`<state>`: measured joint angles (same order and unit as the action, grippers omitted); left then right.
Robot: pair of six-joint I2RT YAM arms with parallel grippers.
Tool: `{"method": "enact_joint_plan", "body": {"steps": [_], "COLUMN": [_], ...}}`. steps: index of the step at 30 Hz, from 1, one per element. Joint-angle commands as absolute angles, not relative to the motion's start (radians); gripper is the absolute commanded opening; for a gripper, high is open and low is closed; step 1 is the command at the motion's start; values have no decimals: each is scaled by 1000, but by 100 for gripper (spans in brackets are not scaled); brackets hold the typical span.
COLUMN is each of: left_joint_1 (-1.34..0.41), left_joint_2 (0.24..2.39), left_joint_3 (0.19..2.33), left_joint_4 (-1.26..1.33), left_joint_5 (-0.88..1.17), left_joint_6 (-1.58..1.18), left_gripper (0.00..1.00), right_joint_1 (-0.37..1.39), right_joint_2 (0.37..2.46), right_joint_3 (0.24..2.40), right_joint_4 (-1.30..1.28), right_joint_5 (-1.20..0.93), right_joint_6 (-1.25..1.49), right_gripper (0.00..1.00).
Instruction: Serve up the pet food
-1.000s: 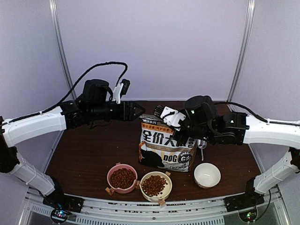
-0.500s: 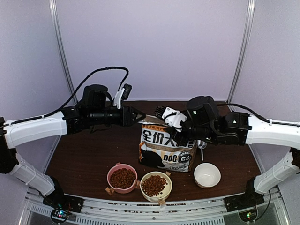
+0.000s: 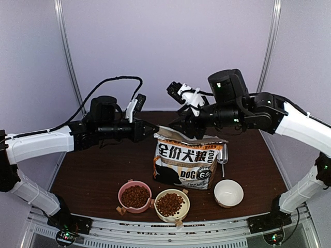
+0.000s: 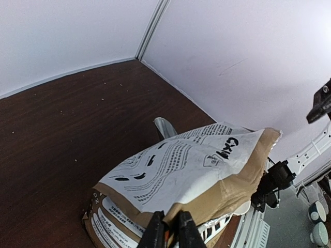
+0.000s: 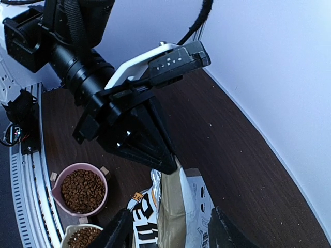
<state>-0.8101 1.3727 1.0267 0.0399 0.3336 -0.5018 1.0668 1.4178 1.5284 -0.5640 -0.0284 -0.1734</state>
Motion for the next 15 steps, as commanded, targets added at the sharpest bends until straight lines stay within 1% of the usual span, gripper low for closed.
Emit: {"method": "enact_joint_plan", "body": {"steps": [1, 6, 13, 15], "left_joint_1": [-825, -824, -824, -824], "left_joint_2": [1361, 1346, 1322, 1315], "left_joint_3": [1004, 976, 925, 913], "left_joint_4": [113, 145, 216, 232], "left_joint_5": [418, 416, 424, 418], "left_joint_6": [-468, -459, -447, -446], "left_gripper": [8, 0, 0, 0], "right_joint_1": [1036, 998, 959, 943], "right_joint_2": [1537, 1636, 1723, 1754], "right_joint_3": [1632, 1699, 1758, 1790], "right_joint_4": [-697, -735, -742, -773], "right_joint_5": [-78, -120, -142, -168], "right_joint_6": [-97, -86, -120, -132], "right_gripper": [50, 49, 48, 44]}}
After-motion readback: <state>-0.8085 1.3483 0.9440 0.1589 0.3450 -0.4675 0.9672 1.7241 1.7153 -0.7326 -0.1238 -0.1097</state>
